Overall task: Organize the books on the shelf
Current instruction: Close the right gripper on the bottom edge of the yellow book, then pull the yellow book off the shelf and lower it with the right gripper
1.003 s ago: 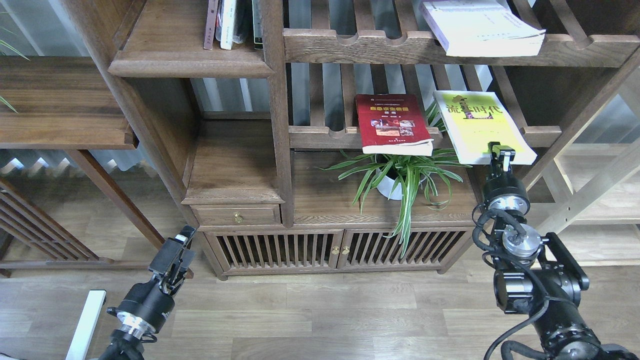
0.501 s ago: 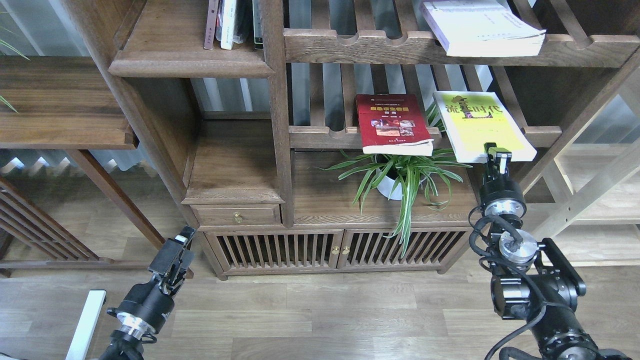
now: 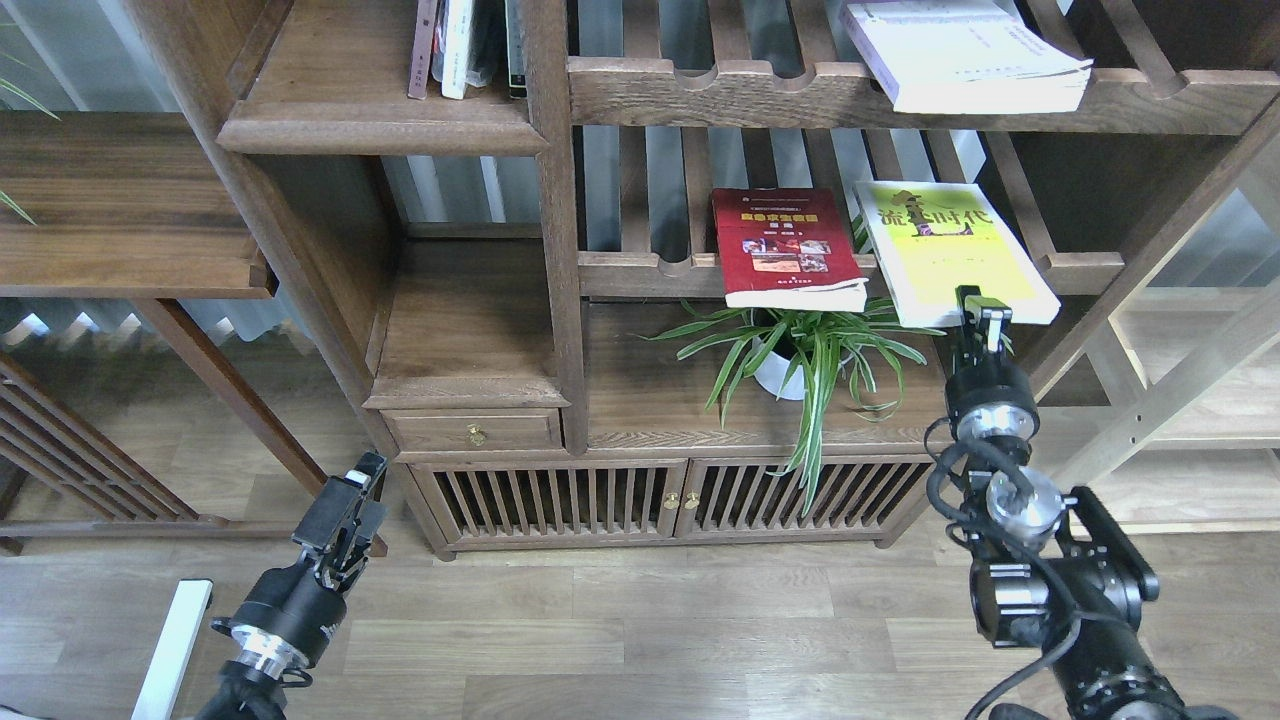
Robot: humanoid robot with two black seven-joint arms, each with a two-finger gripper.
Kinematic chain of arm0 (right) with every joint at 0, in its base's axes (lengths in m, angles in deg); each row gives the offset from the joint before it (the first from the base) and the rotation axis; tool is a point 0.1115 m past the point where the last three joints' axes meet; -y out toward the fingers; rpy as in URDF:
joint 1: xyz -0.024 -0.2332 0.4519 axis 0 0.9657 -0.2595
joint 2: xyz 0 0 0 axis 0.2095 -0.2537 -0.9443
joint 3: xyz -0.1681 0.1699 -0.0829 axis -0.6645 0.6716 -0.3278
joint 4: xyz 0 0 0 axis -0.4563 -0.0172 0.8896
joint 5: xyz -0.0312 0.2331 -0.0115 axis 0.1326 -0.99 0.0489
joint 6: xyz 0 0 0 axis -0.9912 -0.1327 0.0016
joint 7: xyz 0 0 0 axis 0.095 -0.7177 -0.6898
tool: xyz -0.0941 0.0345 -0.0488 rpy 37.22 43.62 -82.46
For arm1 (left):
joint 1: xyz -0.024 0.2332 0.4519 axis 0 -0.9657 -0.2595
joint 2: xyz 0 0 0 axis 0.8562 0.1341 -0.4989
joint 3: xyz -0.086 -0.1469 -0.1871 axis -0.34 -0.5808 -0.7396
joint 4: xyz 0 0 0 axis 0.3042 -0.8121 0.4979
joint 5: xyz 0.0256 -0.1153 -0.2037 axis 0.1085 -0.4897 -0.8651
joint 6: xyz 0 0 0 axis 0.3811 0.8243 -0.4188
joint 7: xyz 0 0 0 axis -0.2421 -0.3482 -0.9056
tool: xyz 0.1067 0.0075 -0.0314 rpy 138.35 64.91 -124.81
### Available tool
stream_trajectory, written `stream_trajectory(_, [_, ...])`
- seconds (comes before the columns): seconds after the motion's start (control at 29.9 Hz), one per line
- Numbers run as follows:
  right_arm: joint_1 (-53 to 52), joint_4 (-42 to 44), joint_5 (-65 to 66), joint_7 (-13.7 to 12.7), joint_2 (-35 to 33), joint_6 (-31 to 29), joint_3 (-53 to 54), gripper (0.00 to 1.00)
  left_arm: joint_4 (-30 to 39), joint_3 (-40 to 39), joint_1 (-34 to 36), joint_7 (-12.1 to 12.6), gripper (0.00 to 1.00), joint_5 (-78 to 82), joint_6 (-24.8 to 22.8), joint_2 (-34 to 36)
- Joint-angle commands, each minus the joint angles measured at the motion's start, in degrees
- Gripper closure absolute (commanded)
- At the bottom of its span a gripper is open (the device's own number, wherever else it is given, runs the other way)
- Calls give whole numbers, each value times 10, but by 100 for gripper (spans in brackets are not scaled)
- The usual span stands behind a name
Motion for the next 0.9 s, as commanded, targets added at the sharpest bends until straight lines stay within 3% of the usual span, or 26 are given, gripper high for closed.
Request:
stream_trajectory(0.0, [17, 0, 0, 0, 0, -14, -4, 96, 0, 2, 1, 0, 1, 0, 0, -1])
stream_trajectory(0.47, [89, -1, 1, 5, 0, -110, -24, 96, -2, 9, 0, 3, 1, 1, 0, 0])
stream_trajectory(0.87, [131, -1, 1, 6, 0, -112, -24, 97, -10, 11, -1, 3, 1, 1, 0, 0])
